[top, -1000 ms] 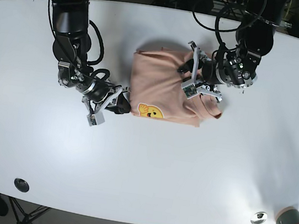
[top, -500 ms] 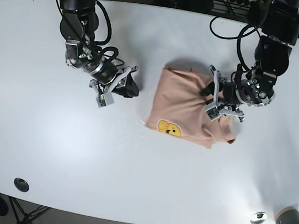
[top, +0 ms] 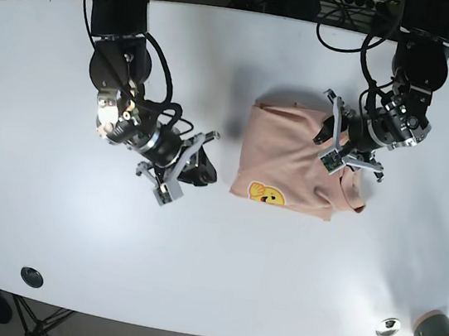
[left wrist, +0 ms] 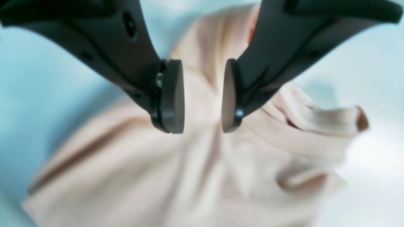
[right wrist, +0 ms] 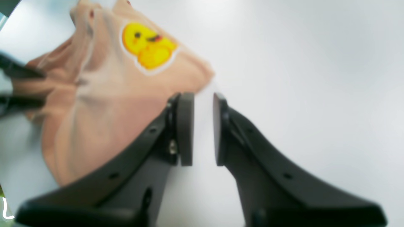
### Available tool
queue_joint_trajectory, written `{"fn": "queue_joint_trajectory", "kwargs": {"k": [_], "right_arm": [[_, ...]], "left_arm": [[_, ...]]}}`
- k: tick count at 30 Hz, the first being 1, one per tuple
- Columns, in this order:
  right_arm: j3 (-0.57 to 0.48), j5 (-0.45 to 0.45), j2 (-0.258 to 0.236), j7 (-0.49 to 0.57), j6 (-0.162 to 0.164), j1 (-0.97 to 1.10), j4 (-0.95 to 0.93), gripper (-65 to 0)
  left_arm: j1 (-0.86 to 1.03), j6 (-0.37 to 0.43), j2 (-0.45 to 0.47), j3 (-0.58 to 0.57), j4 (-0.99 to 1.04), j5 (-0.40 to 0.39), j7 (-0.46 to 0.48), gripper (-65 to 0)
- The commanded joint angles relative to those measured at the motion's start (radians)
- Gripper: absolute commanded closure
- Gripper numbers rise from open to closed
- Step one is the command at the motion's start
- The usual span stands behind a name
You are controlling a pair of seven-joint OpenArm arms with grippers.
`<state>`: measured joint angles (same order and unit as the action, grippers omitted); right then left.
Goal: Fold the T-shirt properly
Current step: 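Grasp the folded peach shirt with both grippers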
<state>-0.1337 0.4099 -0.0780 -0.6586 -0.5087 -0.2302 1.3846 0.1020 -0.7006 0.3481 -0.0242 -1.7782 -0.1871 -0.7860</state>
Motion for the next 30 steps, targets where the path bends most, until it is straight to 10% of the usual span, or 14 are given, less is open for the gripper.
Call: {"fn": "queue_joint_trajectory", "kwargs": {"k": [1, 13, 30], "right_arm": [[0.003, 0.019, 0.031, 0.023, -0.009, -0.062, -0.041, -9.8], [-0.002, 0.017, 0.166, 0.168, -0.009, -0.286, -0.434, -10.0], [-0.128, -0.162, 0.155, 0.438, 0.032, -0.271, -0.663, -9.7]], "left_arm": [[0.008, 0.002, -0.014, 0.039, -0.038, -0.005, 0.017, -18.3], [0.064, 0.002, -0.160, 0.340, 0.005, -0.001, 0.021, -18.3], [-0.011, 0.002, -0.163, 0.444, 0.263, -0.001, 0.107, -18.3]]}}
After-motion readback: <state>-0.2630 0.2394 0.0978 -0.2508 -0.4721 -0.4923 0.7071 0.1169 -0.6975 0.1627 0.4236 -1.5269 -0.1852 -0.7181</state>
